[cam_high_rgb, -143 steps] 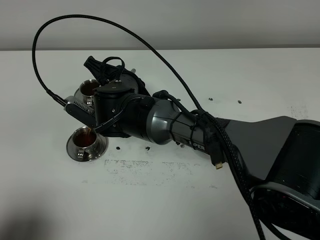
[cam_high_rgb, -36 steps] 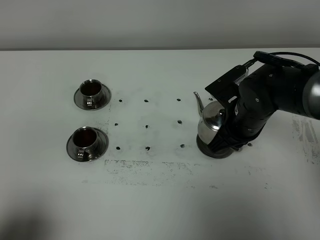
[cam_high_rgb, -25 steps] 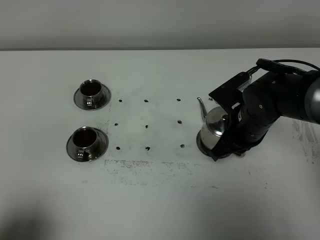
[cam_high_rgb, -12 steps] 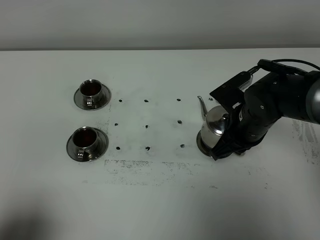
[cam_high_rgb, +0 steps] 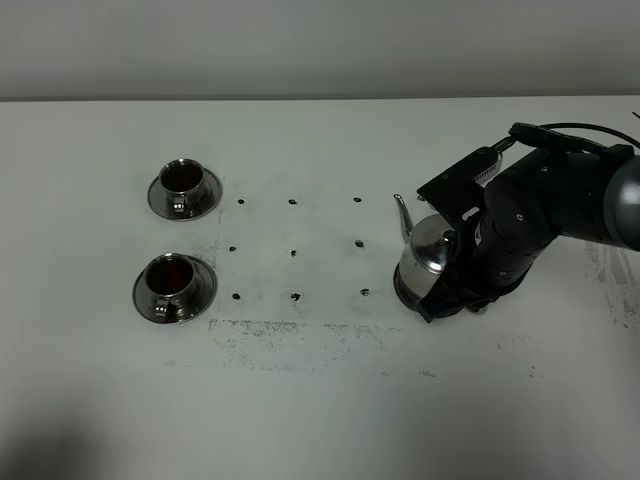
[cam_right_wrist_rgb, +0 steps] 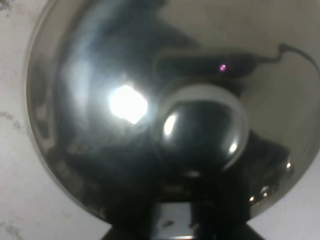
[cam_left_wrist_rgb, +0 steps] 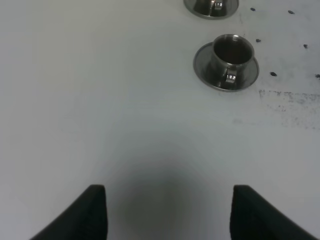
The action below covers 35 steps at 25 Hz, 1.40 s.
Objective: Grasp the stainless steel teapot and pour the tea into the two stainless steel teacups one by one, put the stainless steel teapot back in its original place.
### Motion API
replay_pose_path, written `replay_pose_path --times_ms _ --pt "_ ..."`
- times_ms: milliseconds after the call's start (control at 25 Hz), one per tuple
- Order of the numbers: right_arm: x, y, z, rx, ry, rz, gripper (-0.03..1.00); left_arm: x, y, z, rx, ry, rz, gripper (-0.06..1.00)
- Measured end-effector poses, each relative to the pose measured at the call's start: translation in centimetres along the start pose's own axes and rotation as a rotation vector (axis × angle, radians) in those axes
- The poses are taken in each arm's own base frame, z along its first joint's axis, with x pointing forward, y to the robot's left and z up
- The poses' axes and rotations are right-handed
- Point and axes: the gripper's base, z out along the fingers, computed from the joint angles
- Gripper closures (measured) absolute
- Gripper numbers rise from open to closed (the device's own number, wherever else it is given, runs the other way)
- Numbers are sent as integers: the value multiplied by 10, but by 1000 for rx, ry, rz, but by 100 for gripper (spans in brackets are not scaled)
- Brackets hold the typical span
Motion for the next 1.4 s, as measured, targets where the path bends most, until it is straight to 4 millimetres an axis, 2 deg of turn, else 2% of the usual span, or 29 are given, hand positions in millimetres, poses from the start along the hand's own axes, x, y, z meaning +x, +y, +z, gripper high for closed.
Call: replay_pose_path --times_ms 360,600,720,840,1040,1200,1400 --pt "1 0 0 0 13 -3 77 0 0 0 0 0 0 42" --pt "0 -2 -15 6 -29 0 54 0 0 0 0 0 0 42" --pt "-1 -3 -27 10 -60 3 49 0 0 0 0 0 0 42" --pt "-1 -5 -45 15 -112 12 47 0 0 0 0 0 0 42" --pt "8 -13 -92 11 -198 64 47 0 0 0 0 0 0 42" --pt "27 -29 -134 32 -241 131 47 0 0 0 0 0 0 42" --pt "65 -42 -189 69 -304 199 47 0 0 0 0 0 0 42"
